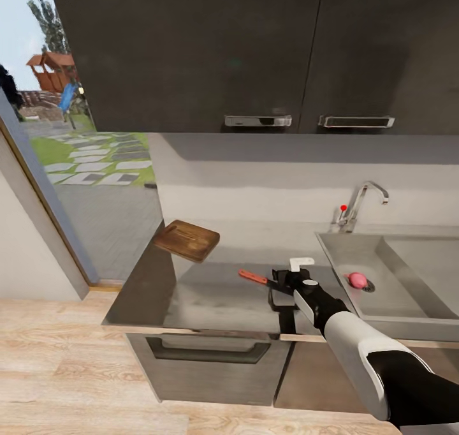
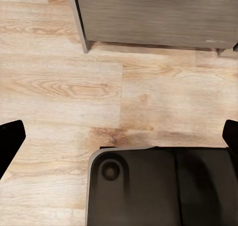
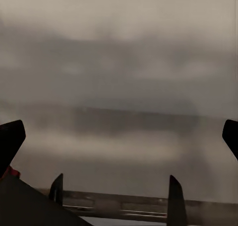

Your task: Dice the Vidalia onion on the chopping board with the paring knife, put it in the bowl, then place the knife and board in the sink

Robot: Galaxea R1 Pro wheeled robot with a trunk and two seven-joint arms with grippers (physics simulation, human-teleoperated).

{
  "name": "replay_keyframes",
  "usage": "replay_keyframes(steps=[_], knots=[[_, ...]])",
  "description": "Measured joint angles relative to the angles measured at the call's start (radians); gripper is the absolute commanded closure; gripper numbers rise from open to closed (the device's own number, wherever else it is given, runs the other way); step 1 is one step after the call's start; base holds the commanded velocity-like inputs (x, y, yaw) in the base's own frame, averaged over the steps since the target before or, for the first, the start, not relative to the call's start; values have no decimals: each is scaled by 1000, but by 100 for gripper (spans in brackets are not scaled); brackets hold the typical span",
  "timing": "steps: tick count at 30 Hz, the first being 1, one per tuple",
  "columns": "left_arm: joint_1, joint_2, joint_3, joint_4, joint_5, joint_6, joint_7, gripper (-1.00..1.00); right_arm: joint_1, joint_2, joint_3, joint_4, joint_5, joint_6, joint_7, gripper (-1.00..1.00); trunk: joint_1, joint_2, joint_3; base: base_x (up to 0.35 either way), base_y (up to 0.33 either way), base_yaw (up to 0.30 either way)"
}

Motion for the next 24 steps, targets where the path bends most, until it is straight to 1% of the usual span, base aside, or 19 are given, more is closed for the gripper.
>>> replay_keyframes(steps=[7, 10, 18, 24], knots=[[0, 0, 0, 5, -1, -1, 0, -100, 0, -2, 0, 0, 0, -3, 0, -100, 0, 0, 0, -1, -21, 0], [0, 0, 0, 6, 0, -1, 0, -100, 0, -2, 0, 0, 0, -5, 0, -100, 0, 0, 0, -86, -3, 0], [0, 0, 0, 6, 0, -2, 0, -100, 0, 0, 0, 0, 0, -5, 0, -100, 0, 0, 0, -267, 0, 0], [0, 0, 0, 6, 0, 0, 0, -100, 0, 1, 0, 0, 0, -5, 0, -100, 0, 0, 0, -175, 11, 0]])
